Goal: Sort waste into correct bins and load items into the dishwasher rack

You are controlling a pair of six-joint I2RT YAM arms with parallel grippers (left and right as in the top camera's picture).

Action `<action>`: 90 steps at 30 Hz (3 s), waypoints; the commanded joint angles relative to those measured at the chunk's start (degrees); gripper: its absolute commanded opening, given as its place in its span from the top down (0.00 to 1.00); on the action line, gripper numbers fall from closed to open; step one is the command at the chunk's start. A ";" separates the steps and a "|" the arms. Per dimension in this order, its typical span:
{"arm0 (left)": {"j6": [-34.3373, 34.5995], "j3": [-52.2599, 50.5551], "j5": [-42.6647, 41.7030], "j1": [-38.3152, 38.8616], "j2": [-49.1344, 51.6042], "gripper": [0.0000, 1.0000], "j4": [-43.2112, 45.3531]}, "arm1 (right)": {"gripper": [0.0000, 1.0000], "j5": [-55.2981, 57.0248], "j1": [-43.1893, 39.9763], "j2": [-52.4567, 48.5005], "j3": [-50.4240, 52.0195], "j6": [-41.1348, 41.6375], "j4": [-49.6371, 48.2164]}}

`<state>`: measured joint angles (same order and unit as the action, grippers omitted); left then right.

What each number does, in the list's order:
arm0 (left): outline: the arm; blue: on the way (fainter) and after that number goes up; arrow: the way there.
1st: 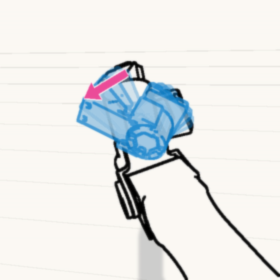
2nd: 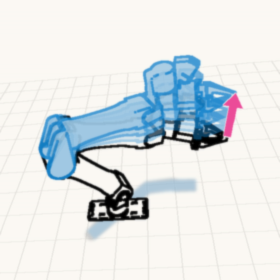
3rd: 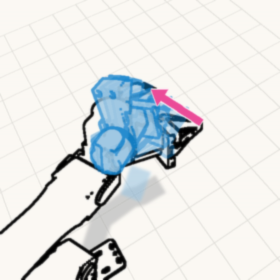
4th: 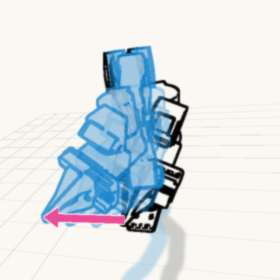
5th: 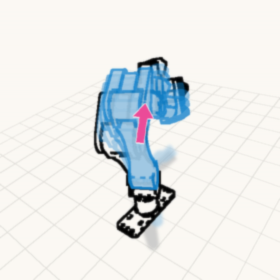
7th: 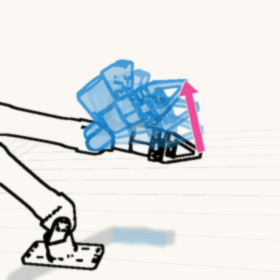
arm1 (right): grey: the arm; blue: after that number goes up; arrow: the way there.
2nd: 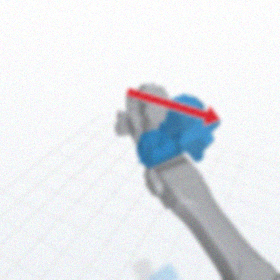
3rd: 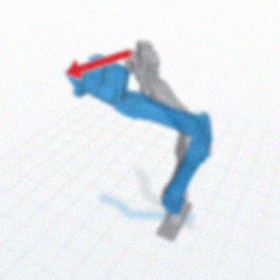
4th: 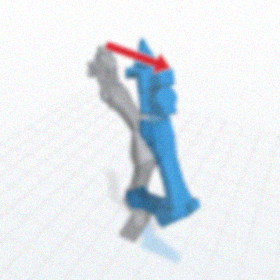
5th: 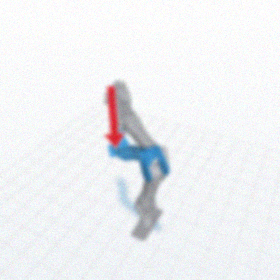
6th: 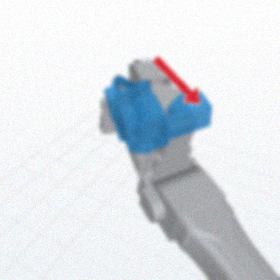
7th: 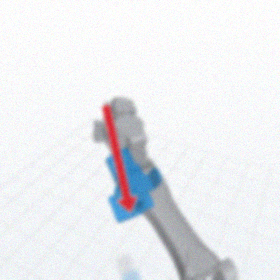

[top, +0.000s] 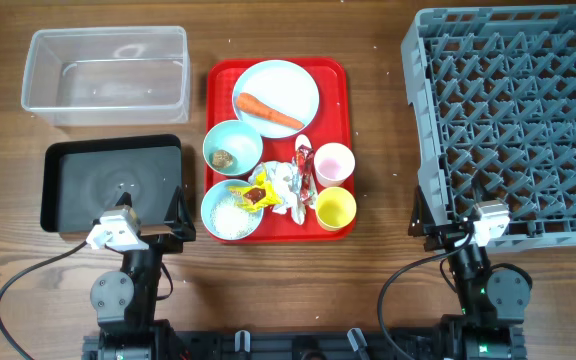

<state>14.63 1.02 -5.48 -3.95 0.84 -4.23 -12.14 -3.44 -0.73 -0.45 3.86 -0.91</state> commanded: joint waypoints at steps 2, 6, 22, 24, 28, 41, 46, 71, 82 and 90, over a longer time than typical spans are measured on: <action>-0.72 -0.63 -0.11 -0.42 -0.46 0.00 0.42 | 0.00 -0.24 0.26 0.46 0.13 2.80 -0.17; -0.81 2.21 -0.04 -0.42 0.22 0.00 -0.70 | 0.01 -0.35 0.26 0.22 -1.38 2.27 -0.33; -8.22 60.96 -4.13 4.44 58.34 0.00 -33.75 | 0.00 -10.64 0.26 -42.12 -40.96 -2.36 19.52; -12.72 70.27 -4.11 9.09 66.45 0.00 -43.06 | 0.00 -10.19 0.26 -49.64 -48.24 -2.45 28.48; -11.80 75.49 -5.95 17.20 78.12 0.00 -48.35 | 0.00 -12.61 0.26 -61.02 -53.48 -2.27 33.16; -11.41 75.38 -1.66 30.32 99.67 0.15 -55.67 | 0.03 -13.20 0.26 -68.28 -53.46 -2.43 37.99; -11.43 75.38 0.50 31.95 104.00 0.14 -56.22 | 0.03 -13.20 0.26 -68.28 -53.46 -2.38 38.36; -9.92 98.12 1.07 31.95 104.06 0.93 -69.13 | 0.04 -12.96 0.26 -68.28 -53.46 -2.38 38.49; -4.35 84.87 -2.82 32.35 104.30 0.03 -77.50 | 0.04 -10.10 0.26 -68.32 -53.46 -2.34 39.10; -1.25 75.76 -3.02 32.35 104.30 0.18 -64.81 | 0.04 -10.12 0.26 -68.32 -53.46 -2.23 39.32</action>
<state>11.64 78.17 -7.60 28.14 105.12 -72.27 -22.87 -3.44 -68.71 -52.99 1.85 38.33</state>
